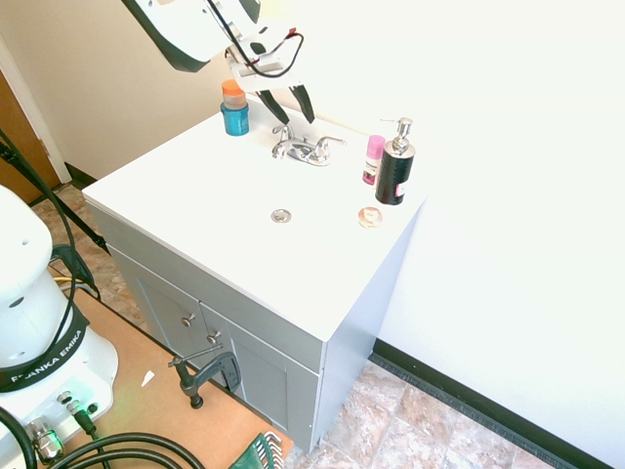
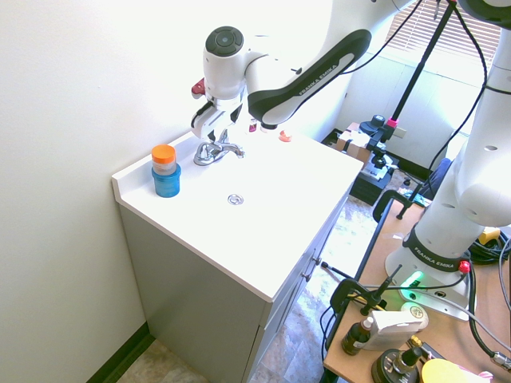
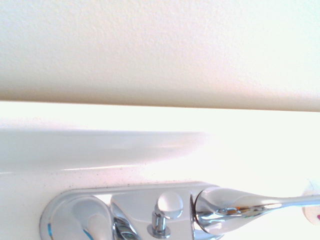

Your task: Turn off the hot water

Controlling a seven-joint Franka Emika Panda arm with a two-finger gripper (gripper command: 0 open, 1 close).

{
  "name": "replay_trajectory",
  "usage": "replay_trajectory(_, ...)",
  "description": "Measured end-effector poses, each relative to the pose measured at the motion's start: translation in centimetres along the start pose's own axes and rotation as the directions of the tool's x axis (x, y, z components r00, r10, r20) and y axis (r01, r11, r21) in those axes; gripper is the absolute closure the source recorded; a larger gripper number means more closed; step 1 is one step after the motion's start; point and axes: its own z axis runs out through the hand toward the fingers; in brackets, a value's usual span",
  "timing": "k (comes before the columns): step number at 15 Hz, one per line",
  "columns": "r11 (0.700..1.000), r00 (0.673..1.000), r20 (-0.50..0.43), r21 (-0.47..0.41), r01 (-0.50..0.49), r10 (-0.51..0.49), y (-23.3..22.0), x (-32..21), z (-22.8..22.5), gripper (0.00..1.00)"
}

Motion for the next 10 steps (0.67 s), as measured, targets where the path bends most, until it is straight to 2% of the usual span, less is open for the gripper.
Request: replay_trajectory(10, 1.0, 0.994, 0.104, 0.01, -0.019, 0.018, -2.1, -1.7, -0.3, 0.0)
